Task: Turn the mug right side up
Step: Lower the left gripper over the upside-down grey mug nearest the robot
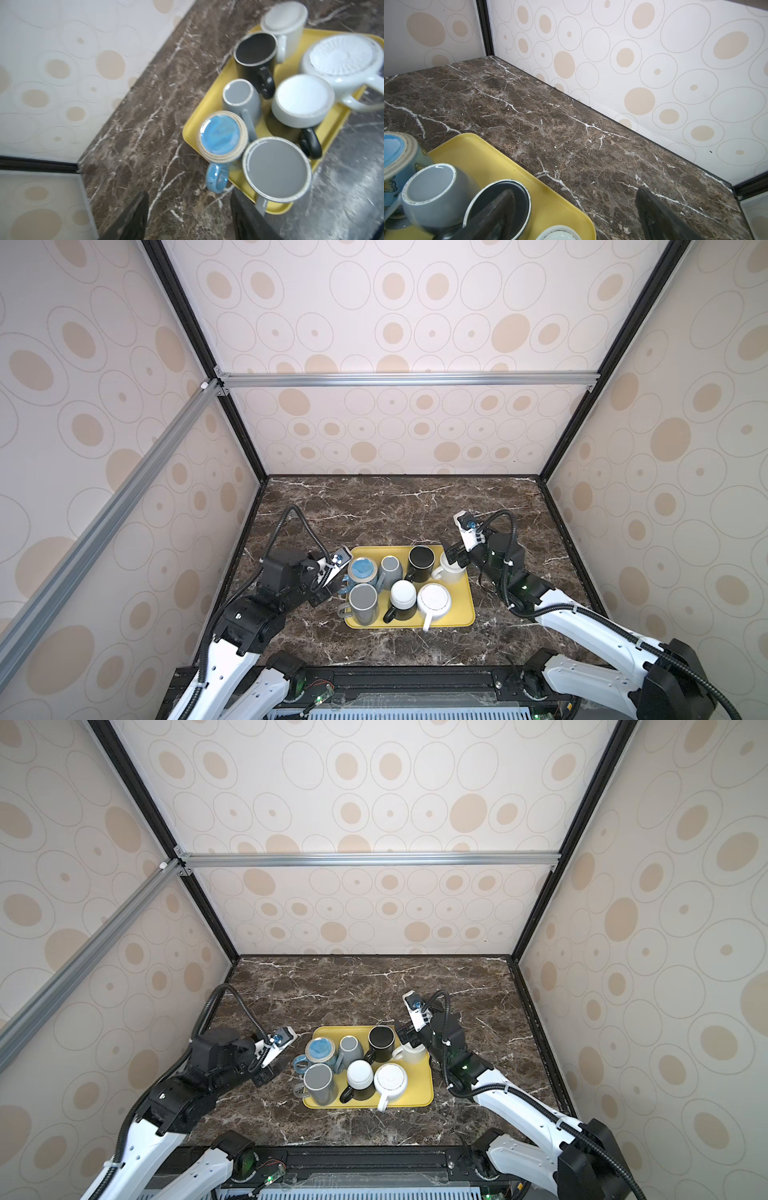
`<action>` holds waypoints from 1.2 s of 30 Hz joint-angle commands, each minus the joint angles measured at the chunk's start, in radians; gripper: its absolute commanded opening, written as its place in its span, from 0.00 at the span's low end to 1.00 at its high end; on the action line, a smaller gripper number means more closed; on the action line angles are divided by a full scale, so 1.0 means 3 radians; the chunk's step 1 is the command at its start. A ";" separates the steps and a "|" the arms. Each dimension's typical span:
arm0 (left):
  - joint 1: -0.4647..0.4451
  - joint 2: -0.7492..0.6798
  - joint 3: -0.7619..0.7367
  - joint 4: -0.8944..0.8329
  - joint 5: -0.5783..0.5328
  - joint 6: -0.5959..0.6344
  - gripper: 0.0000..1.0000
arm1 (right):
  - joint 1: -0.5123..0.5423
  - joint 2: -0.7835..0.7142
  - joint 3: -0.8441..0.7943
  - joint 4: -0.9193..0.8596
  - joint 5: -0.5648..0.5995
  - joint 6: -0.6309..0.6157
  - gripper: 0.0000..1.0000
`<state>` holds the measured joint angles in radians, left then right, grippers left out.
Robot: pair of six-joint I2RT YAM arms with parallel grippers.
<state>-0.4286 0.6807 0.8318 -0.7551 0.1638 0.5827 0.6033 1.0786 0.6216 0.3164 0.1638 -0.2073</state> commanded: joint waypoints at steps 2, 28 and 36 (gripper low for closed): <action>-0.0018 0.0040 0.0019 -0.0423 0.0663 0.0358 0.68 | 0.0027 0.0026 -0.0006 0.0138 -0.0038 -0.0131 0.93; -0.0073 0.0156 -0.0287 -0.0574 0.0486 0.0222 0.54 | 0.0067 0.0117 0.0019 0.0210 0.0113 -0.0163 0.92; -0.0085 0.0078 -0.0515 -0.0426 0.0466 0.0260 0.54 | 0.0087 0.0166 0.0024 0.0233 0.0206 -0.0207 0.92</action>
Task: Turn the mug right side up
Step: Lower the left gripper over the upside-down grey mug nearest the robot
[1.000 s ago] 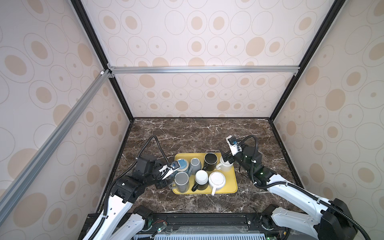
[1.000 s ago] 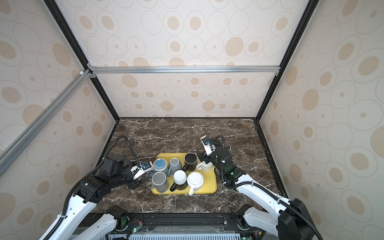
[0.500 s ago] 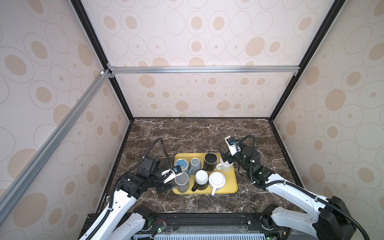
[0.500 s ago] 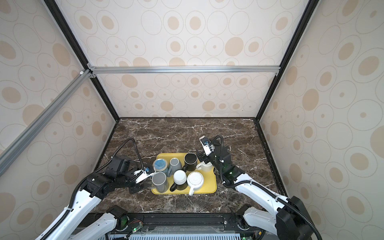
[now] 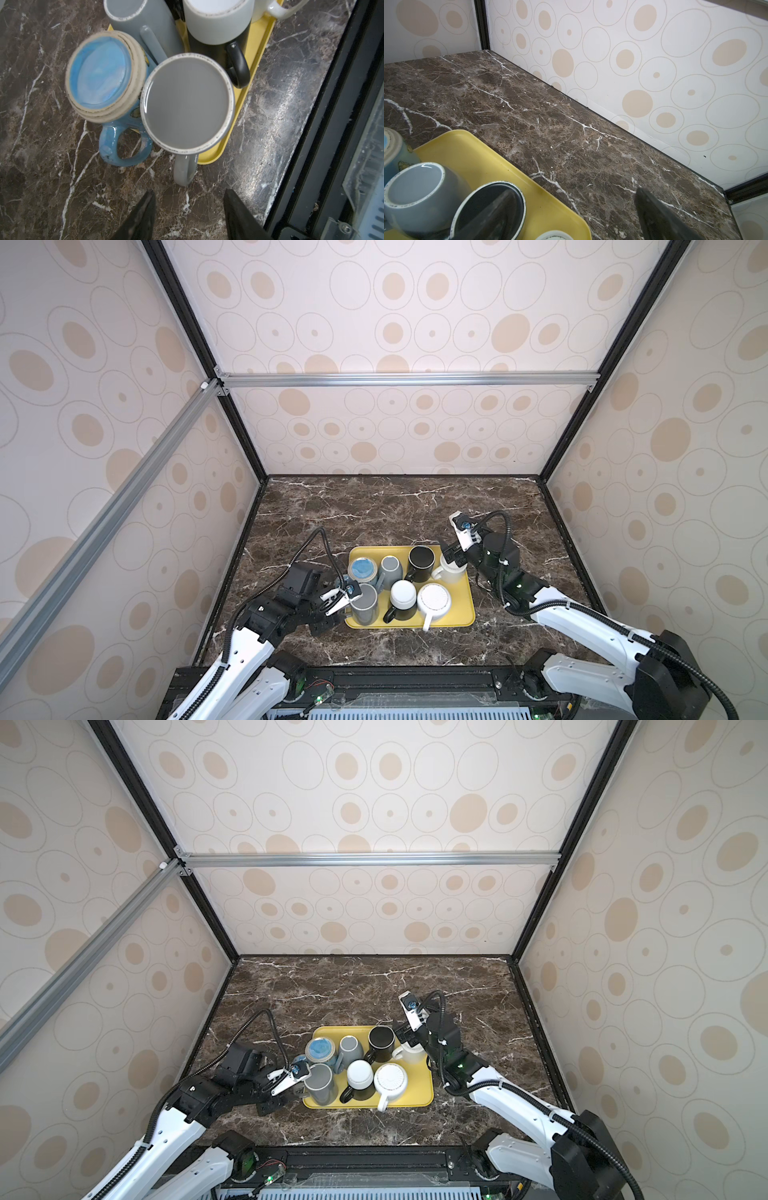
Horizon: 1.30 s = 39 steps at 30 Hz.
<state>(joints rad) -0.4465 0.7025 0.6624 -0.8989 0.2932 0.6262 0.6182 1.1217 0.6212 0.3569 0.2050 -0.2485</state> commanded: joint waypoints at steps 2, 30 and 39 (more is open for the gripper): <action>-0.0025 0.0077 0.0044 0.0036 0.0030 0.0107 0.54 | 0.0037 0.0028 0.0031 0.0104 0.0082 -0.0071 0.92; -0.0099 0.0962 0.0073 0.0485 0.0065 0.0004 0.36 | 0.0039 0.0081 0.0001 0.0109 0.0289 -0.0189 0.90; -0.0122 0.1013 -0.0004 0.0532 0.0019 -0.0028 0.35 | 0.0039 0.0064 -0.0025 0.0145 0.0352 -0.0172 0.90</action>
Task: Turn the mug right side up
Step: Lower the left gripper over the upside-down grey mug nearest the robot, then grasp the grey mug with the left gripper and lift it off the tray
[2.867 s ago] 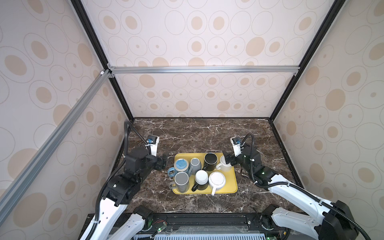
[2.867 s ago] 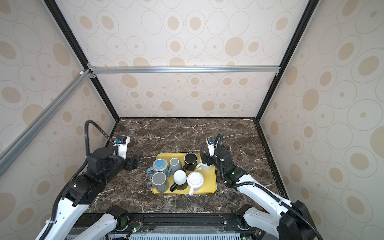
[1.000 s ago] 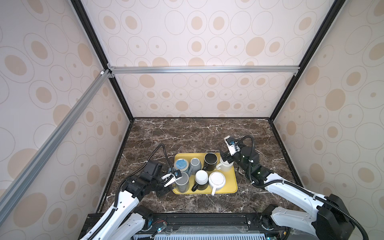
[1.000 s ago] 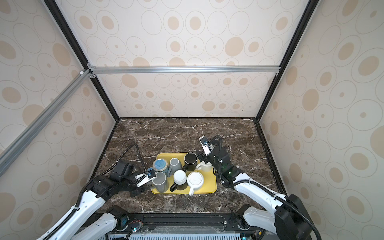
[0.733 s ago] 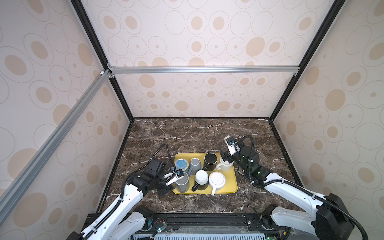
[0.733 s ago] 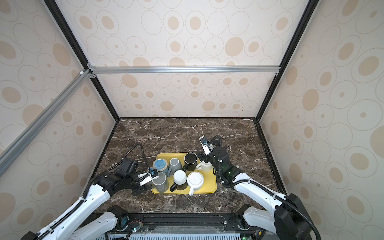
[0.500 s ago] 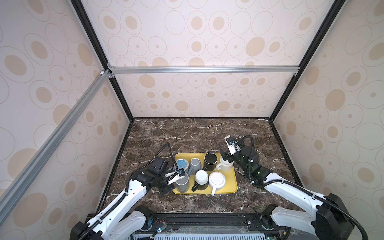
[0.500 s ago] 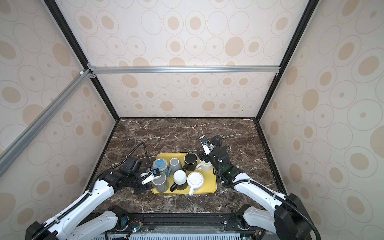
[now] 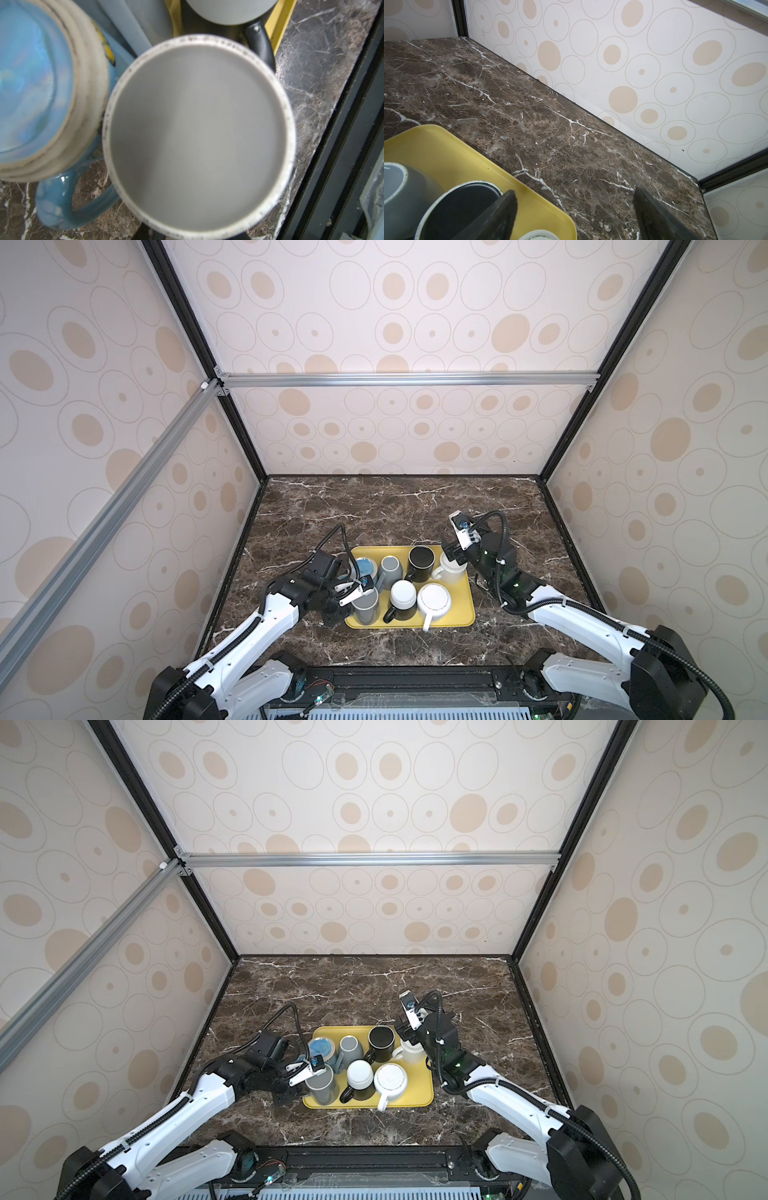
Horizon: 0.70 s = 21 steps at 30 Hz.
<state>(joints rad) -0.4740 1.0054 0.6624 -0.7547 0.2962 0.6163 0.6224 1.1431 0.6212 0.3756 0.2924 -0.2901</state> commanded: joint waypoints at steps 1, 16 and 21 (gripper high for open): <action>-0.0035 0.0003 -0.0014 0.0060 0.0008 0.0001 0.35 | 0.0025 -0.0011 -0.0028 0.0087 0.0071 -0.0024 0.90; -0.0070 0.0227 0.0026 0.0156 -0.0039 0.0015 0.21 | 0.0025 -0.0007 -0.0022 0.0052 0.0101 0.0013 0.85; -0.0072 0.0235 0.0003 0.0155 -0.0062 -0.0002 0.14 | 0.0024 0.0027 -0.0025 0.0047 0.0125 -0.0006 0.85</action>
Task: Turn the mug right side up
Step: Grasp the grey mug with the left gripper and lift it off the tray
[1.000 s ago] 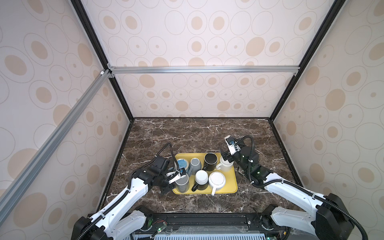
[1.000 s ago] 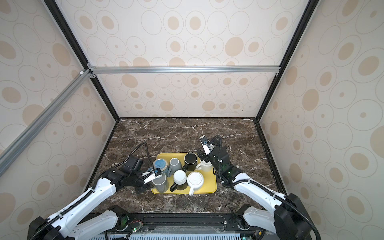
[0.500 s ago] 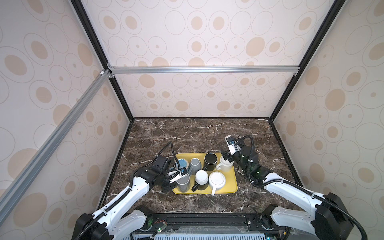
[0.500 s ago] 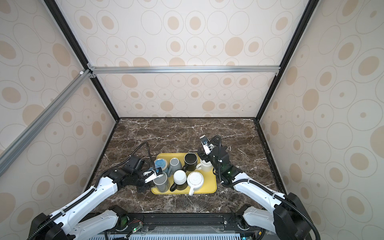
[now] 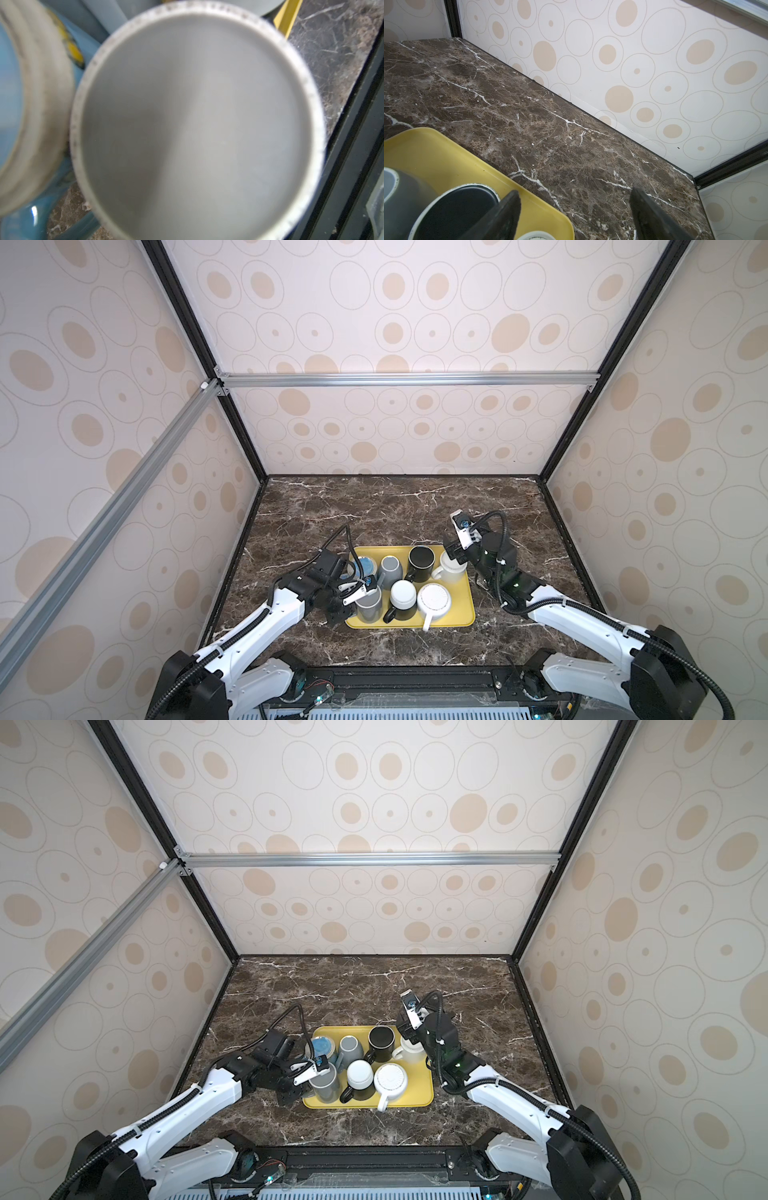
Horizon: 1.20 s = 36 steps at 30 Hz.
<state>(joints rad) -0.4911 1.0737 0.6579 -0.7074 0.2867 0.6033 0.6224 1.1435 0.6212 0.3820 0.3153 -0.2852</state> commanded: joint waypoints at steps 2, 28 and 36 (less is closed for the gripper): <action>-0.0019 -0.0029 0.0011 -0.0008 -0.0055 0.0055 0.09 | 0.0023 0.0028 -0.0025 0.0025 0.0048 -0.0021 0.85; -0.0187 -0.0342 0.0739 -0.0511 0.0260 -0.0218 0.00 | 0.0023 -0.0008 0.0129 -0.0223 0.0061 0.0346 0.84; -0.0220 -0.0061 0.1347 -0.0555 0.0170 -0.0639 0.00 | 0.0022 0.0126 0.0305 -0.0322 0.0078 0.0357 0.82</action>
<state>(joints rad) -0.5461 1.0416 0.9630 -0.9096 0.3065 0.4644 0.6224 1.1690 0.6800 0.3027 0.3199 -0.1875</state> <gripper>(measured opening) 0.157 0.827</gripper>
